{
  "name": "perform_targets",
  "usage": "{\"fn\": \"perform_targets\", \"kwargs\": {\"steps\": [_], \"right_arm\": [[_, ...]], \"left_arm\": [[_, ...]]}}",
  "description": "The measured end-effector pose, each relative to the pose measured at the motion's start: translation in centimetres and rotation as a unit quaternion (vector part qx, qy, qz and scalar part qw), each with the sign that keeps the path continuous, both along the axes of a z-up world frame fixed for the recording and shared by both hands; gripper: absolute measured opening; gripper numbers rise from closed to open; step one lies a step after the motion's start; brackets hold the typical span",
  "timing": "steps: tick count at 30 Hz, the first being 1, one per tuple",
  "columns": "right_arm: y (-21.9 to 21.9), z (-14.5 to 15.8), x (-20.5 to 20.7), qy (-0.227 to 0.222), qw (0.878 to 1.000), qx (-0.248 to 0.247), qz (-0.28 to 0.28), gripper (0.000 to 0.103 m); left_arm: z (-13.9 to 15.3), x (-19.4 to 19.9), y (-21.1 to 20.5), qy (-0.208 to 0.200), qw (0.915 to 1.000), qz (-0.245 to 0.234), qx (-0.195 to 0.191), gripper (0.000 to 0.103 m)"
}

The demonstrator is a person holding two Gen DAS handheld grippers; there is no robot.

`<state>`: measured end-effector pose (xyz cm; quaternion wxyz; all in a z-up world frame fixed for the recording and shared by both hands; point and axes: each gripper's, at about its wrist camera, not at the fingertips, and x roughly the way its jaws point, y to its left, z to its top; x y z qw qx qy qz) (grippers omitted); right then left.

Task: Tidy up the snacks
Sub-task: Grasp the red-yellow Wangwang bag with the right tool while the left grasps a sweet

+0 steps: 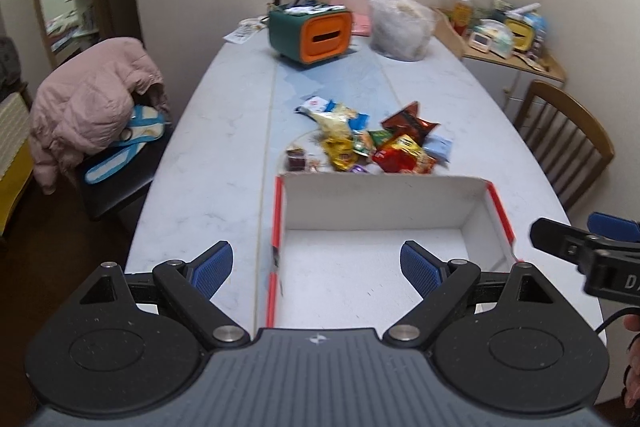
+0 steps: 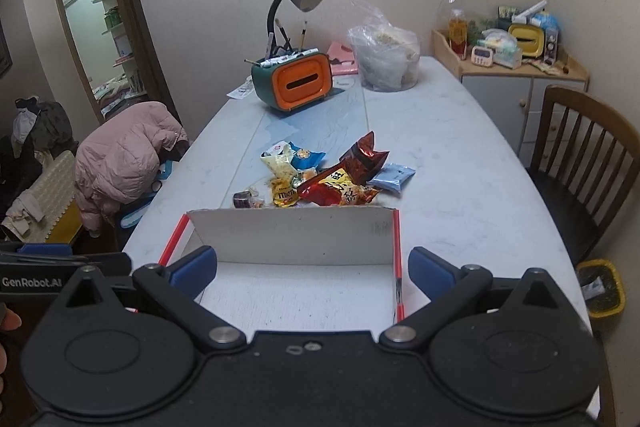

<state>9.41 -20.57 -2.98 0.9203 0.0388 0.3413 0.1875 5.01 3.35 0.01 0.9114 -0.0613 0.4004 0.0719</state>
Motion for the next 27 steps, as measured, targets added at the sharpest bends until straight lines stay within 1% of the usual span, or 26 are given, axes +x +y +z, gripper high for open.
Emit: {"fn": "perform_targets", "kwargs": {"steps": [3, 7, 12, 14, 18, 21, 23, 27], "right_arm": [[-0.3, 0.4, 1.9, 0.008, 1.0, 0.004, 0.009, 0.1], [-0.5, 1.6, 4.8, 0.013, 0.999, 0.001, 0.032, 0.099], [0.0, 3.0, 8.4, 0.026, 0.997, -0.005, 0.068, 0.098], [0.3, 3.3, 9.8, 0.034, 0.996, -0.008, 0.081, 0.097], [1.0, 3.5, 12.9, 0.043, 0.993, -0.028, 0.109, 0.096], [1.7, 3.2, 15.6, 0.056, 0.99, -0.047, 0.123, 0.093], [2.1, 3.0, 17.4, 0.066, 0.988, -0.056, 0.13, 0.092], [3.0, 3.0, 20.2, 0.073, 0.984, -0.057, 0.149, 0.092]], "left_arm": [[0.5, 1.2, 0.3, 0.001, 0.9999, 0.004, 0.011, 0.091], [1.5, 3.5, 1.2, 0.009, 0.9997, 0.005, 0.021, 0.091], [2.9, 6.7, 2.4, 0.01, 0.9996, 0.006, 0.027, 0.091], [3.2, 8.3, 2.9, 0.019, 0.9995, 0.004, 0.024, 0.091], [3.4, 11.8, 3.7, 0.039, 0.9991, -0.008, 0.015, 0.091], [3.2, 14.5, 4.0, 0.056, 0.9981, -0.007, 0.026, 0.091], [3.5, 16.1, 4.2, 0.06, 0.9975, -0.009, 0.035, 0.091], [4.2, 19.4, 4.7, 0.063, 0.9968, -0.011, 0.047, 0.091]]}}
